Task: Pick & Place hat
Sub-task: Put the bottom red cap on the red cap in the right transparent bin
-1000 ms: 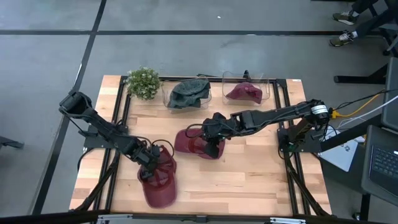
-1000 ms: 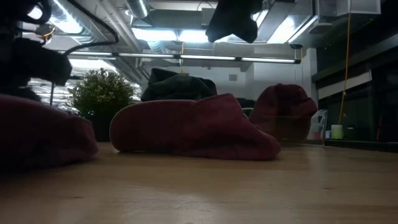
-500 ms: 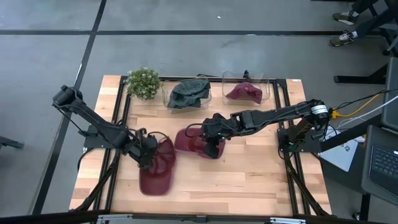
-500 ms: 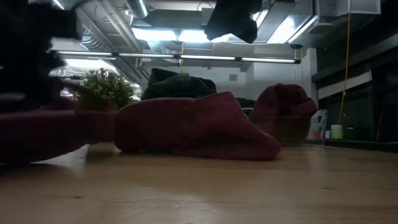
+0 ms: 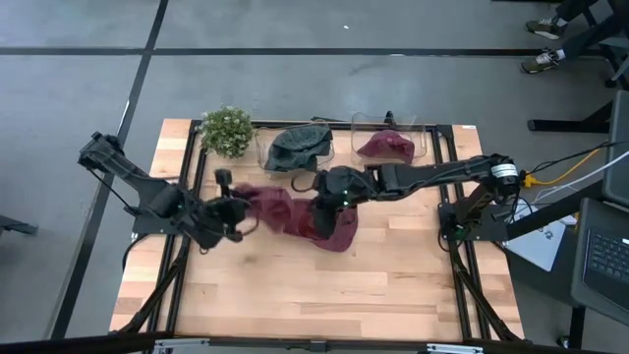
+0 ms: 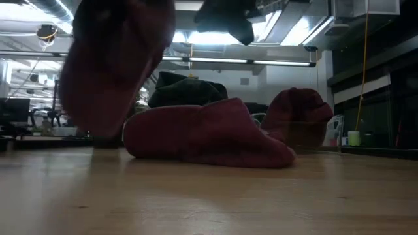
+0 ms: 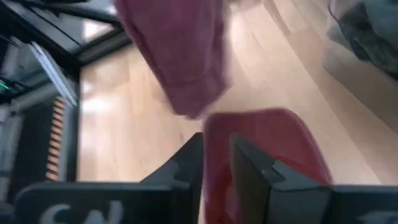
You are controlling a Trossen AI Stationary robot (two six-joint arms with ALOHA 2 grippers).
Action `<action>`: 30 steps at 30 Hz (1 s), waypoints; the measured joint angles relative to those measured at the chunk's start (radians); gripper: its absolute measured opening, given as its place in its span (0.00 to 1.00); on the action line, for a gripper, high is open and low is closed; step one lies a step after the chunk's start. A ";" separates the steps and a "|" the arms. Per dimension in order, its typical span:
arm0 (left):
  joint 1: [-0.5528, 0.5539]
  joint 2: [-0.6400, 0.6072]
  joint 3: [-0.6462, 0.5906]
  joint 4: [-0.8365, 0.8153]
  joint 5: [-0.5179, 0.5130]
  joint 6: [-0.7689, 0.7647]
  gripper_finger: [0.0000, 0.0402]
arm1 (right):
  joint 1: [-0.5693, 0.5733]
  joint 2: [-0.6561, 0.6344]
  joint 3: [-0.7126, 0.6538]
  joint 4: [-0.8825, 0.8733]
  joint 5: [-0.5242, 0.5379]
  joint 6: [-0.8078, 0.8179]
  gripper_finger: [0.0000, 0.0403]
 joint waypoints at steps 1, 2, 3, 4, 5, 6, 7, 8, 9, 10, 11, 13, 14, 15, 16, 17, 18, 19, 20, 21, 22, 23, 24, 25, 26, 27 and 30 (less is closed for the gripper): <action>0.000 -0.007 0.022 0.002 -0.047 0.043 0.01 | -0.010 0.000 0.000 0.017 -0.019 0.008 0.22; 0.000 -0.014 0.042 0.003 -0.090 0.083 0.01 | -0.021 0.000 0.000 0.037 -0.043 0.011 0.25; 0.000 -0.021 0.063 0.005 -0.126 0.116 0.01 | -0.032 0.000 0.000 0.062 -0.067 0.011 0.27; 0.000 -0.029 0.081 0.009 -0.154 0.140 0.01 | -0.044 0.000 0.000 0.084 -0.086 0.011 0.30; 0.000 -0.037 0.097 0.010 -0.172 0.159 0.01 | -0.056 0.000 0.000 0.109 -0.102 0.011 0.33; 0.000 -0.046 0.109 0.009 -0.180 0.175 0.01 | -0.067 -0.001 0.000 0.136 -0.114 0.010 0.36; 0.000 -0.055 0.119 0.009 -0.182 0.189 0.01 | -0.079 -0.001 0.000 0.162 -0.128 0.007 0.39; 0.000 -0.064 0.126 0.010 -0.183 0.201 0.01 | -0.091 -0.001 0.000 0.188 -0.140 0.004 0.42; 0.000 -0.072 0.131 0.011 -0.182 0.212 0.01 | -0.103 -0.001 0.000 0.219 -0.158 -0.006 0.45; 0.000 -0.082 0.136 0.012 -0.182 0.223 0.01 | -0.115 -0.001 0.000 0.252 -0.183 -0.022 0.49; 0.000 -0.090 0.140 0.020 -0.182 0.234 0.01 | -0.127 -0.001 0.000 0.277 -0.207 -0.037 0.52; 0.000 -0.108 0.143 0.058 -0.171 0.267 0.01 | -0.151 -0.002 0.000 0.312 -0.245 -0.066 0.59; 0.000 -0.118 0.143 0.083 -0.158 0.286 0.01 | -0.162 -0.002 0.000 0.319 -0.256 -0.079 0.62; 0.000 -0.128 0.143 0.113 -0.140 0.303 0.01 | -0.172 -0.002 0.000 0.319 -0.258 -0.092 0.64; 0.000 -0.137 0.143 0.142 -0.119 0.318 0.01 | -0.182 -0.002 0.000 0.320 -0.258 -0.101 0.67; 0.002 -0.147 0.143 0.169 -0.099 0.333 0.01 | -0.192 -0.002 0.000 0.324 -0.258 -0.107 0.69; 0.008 -0.155 0.143 0.196 -0.079 0.352 0.01 | -0.202 -0.002 0.000 0.333 -0.259 -0.112 0.70; 0.018 -0.161 0.143 0.223 -0.068 0.376 0.01 | -0.212 -0.002 0.000 0.347 -0.259 -0.120 0.71; 0.034 -0.163 0.144 0.250 -0.061 0.405 0.01 | -0.219 -0.002 0.000 0.363 -0.260 -0.125 0.72; 0.050 -0.164 0.144 0.274 -0.053 0.437 0.01 | -0.228 -0.002 0.000 0.382 -0.267 -0.128 0.72; 0.071 -0.164 0.144 0.301 -0.038 0.471 0.01 | -0.236 -0.002 0.000 0.402 -0.282 -0.131 0.72; 0.097 -0.162 0.144 0.332 -0.006 0.507 0.01 | -0.243 -0.002 0.000 0.424 -0.305 -0.137 0.73; 0.125 -0.158 0.144 0.369 0.031 0.544 0.01 | -0.250 -0.002 0.000 0.452 -0.330 -0.147 0.73; 0.161 -0.149 0.145 0.411 0.067 0.582 0.01 | -0.256 -0.002 0.000 0.480 -0.357 -0.152 0.72; 0.197 -0.138 0.145 0.450 0.095 0.618 0.01 | -0.263 -0.002 0.000 0.508 -0.384 -0.153 0.72; 0.234 -0.125 0.145 0.488 0.122 0.656 0.01 | -0.270 -0.002 0.000 0.534 -0.412 -0.154 0.72; 0.343 -0.086 0.145 0.589 0.212 0.731 0.01 | -0.284 -0.002 0.000 0.584 -0.498 -0.178 0.72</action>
